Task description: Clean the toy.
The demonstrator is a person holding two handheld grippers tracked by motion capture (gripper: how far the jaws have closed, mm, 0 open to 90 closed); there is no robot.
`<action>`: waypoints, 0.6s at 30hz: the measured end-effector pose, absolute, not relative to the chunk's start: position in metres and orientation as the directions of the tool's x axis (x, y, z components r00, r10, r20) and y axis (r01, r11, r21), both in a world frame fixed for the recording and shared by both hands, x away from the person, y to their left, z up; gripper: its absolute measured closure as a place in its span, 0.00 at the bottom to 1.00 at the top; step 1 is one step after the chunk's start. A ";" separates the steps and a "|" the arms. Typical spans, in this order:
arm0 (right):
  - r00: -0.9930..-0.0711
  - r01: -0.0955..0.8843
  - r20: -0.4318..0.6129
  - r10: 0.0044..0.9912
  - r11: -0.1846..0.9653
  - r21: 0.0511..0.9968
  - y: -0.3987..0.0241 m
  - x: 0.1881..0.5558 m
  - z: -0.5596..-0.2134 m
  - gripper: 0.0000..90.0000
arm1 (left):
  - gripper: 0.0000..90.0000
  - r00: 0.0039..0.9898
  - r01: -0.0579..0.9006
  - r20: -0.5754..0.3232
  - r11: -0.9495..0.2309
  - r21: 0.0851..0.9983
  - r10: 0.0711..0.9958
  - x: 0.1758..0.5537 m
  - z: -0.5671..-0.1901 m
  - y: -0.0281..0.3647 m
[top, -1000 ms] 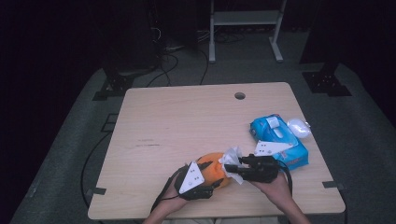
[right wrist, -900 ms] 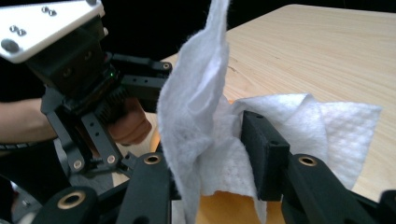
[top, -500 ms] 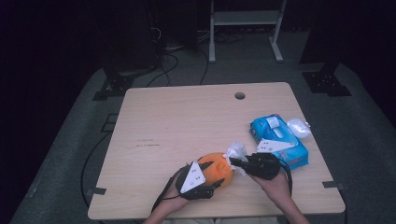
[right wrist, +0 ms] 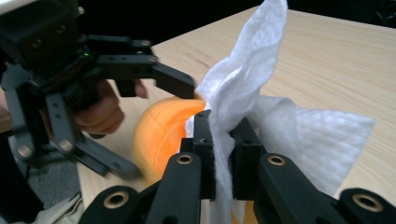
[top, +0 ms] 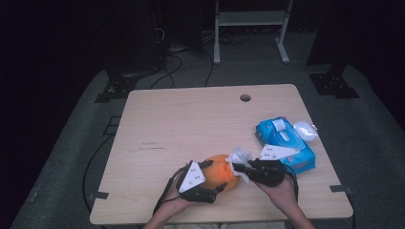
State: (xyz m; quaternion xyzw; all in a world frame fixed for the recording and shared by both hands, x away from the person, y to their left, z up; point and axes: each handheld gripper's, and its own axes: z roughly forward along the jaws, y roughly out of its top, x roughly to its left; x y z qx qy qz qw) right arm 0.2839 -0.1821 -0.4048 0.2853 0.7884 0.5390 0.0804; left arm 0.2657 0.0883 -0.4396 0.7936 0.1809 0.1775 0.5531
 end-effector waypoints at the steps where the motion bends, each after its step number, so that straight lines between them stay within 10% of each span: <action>1: -0.821 0.366 0.185 0.540 0.250 0.896 -0.184 0.285 -0.405 0.92 | 0.16 0.874 0.116 0.059 -0.325 0.939 0.481 0.269 -0.441 0.091; 5: -0.815 0.369 0.187 0.549 0.243 0.897 -0.185 0.288 -0.407 0.92 | 0.18 0.863 0.102 0.106 -0.376 0.921 0.494 0.272 -0.449 0.087; 10: -0.838 0.325 0.160 0.521 0.242 0.914 -0.185 0.279 -0.394 0.92 | 0.45 0.837 0.114 0.113 -0.373 0.921 0.535 0.267 -0.437 0.084; 18: -0.852 0.320 0.154 0.501 0.265 0.909 -0.179 0.279 -0.396 0.92 | 0.44 0.862 0.149 0.052 -0.351 0.925 0.504 0.265 -0.431 0.084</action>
